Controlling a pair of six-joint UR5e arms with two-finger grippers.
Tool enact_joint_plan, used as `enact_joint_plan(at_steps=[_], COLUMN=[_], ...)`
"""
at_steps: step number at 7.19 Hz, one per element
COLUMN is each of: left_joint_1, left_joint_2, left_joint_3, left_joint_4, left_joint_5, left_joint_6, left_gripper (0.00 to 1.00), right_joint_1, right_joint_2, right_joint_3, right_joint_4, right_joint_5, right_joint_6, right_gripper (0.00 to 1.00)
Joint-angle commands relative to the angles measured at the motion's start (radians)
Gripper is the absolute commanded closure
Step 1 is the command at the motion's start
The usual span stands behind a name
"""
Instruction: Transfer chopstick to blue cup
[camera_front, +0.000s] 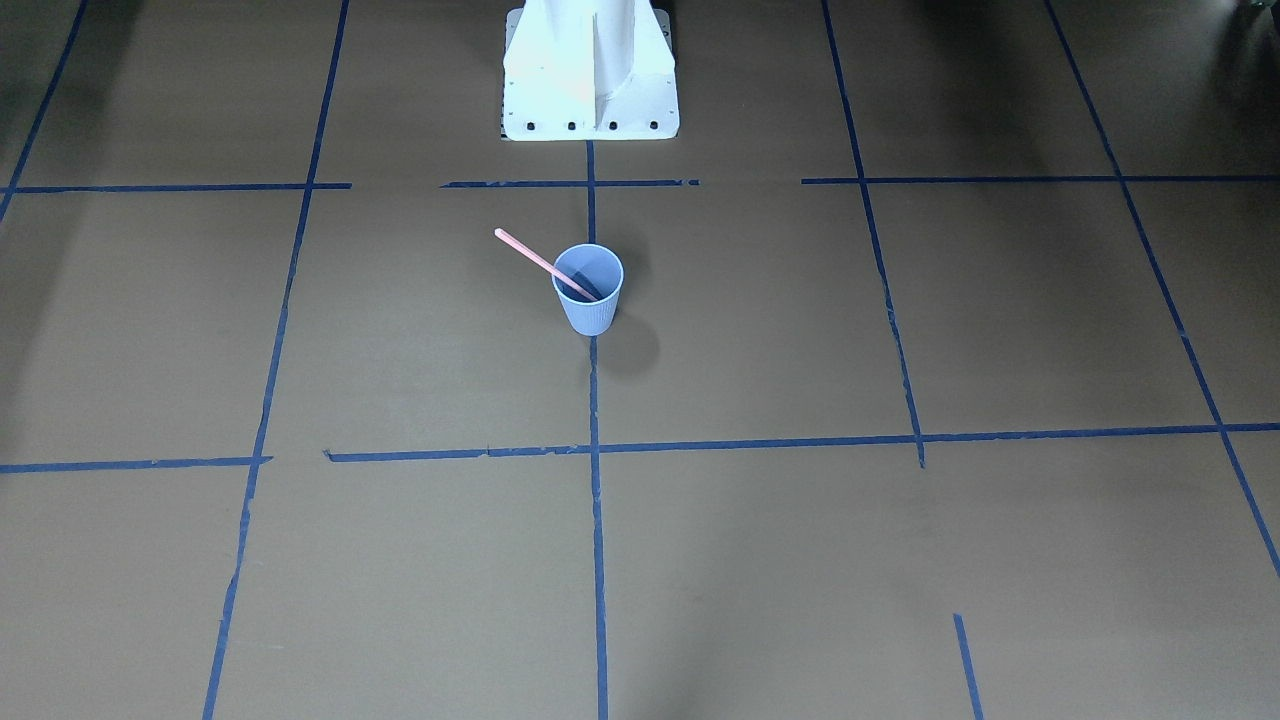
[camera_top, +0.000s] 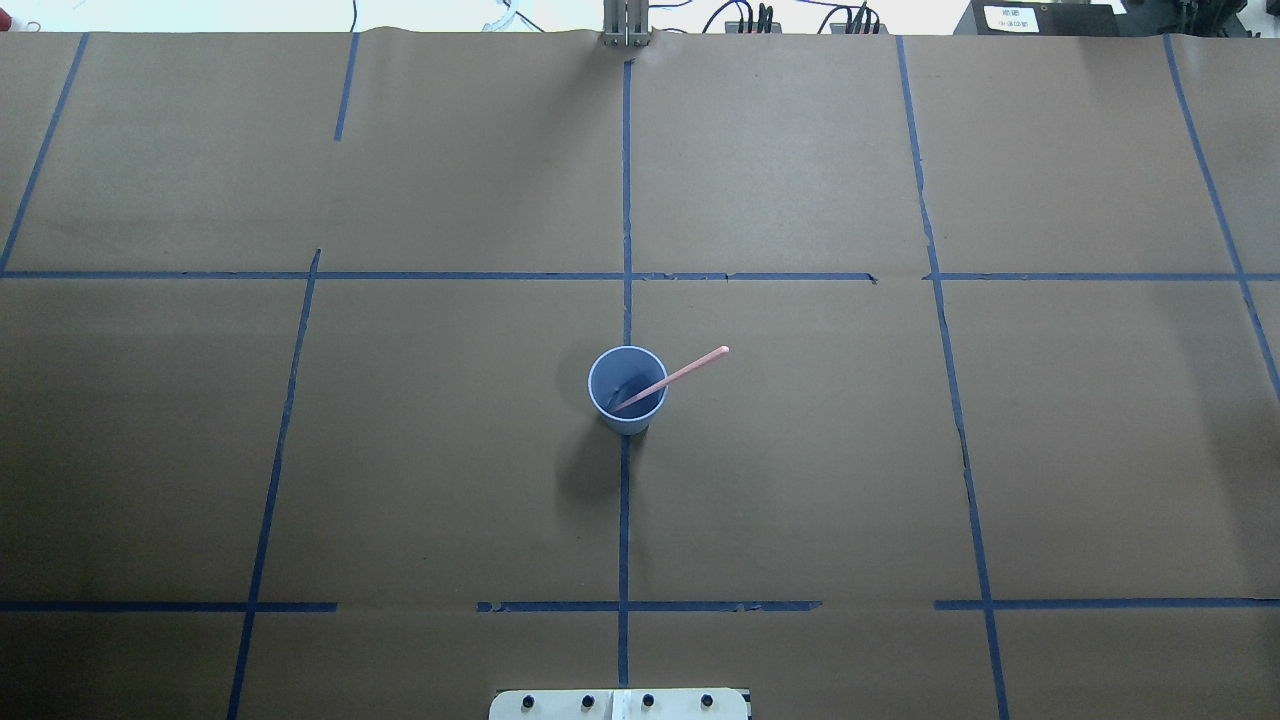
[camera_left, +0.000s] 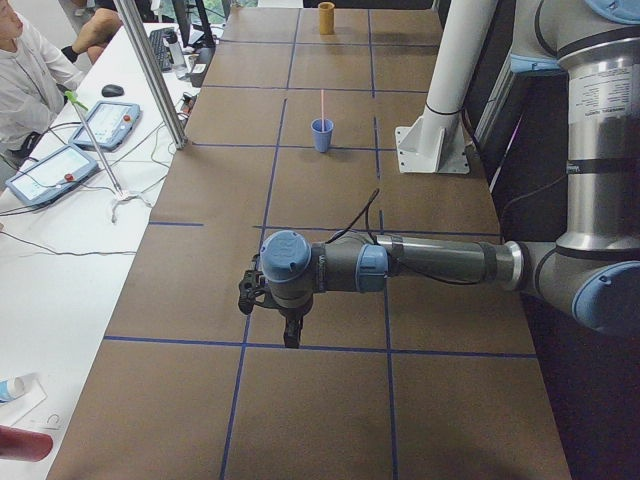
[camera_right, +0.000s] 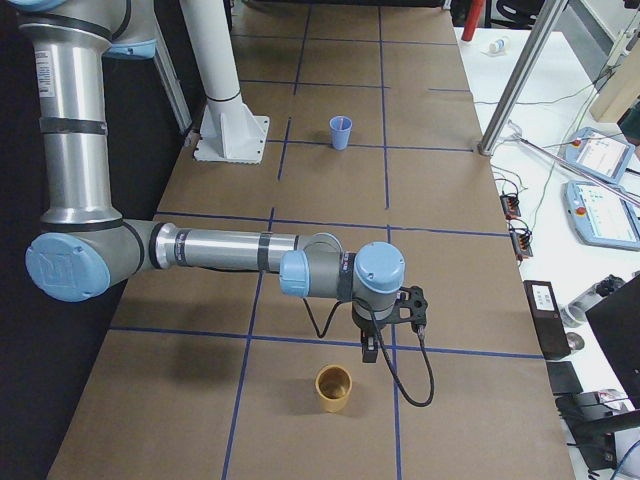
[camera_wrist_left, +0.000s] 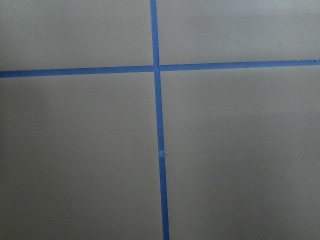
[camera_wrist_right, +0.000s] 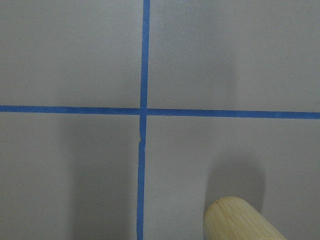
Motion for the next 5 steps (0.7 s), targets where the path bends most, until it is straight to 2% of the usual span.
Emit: enact_joint_plan(at_steps=[1,5], left_joint_1=[0.001,0.004], left_joint_2=[-0.004,-0.012], left_joint_3=[0.008,0.040], left_joint_4=[0.000,-0.020], left_joint_5=[0.003,0.003], left_joint_6=[-0.003,-0.006], left_gripper=[0.00,0.00], right_joint_1=[-0.008,-0.026], right_joint_2=[-0.001,-0.013], right_joint_3=[0.001,0.004], right_joint_4=[-0.001,0.000], right_joint_5=[0.001,0.011], right_joint_6=[-0.002,-0.013], right_gripper=[0.00,0.00])
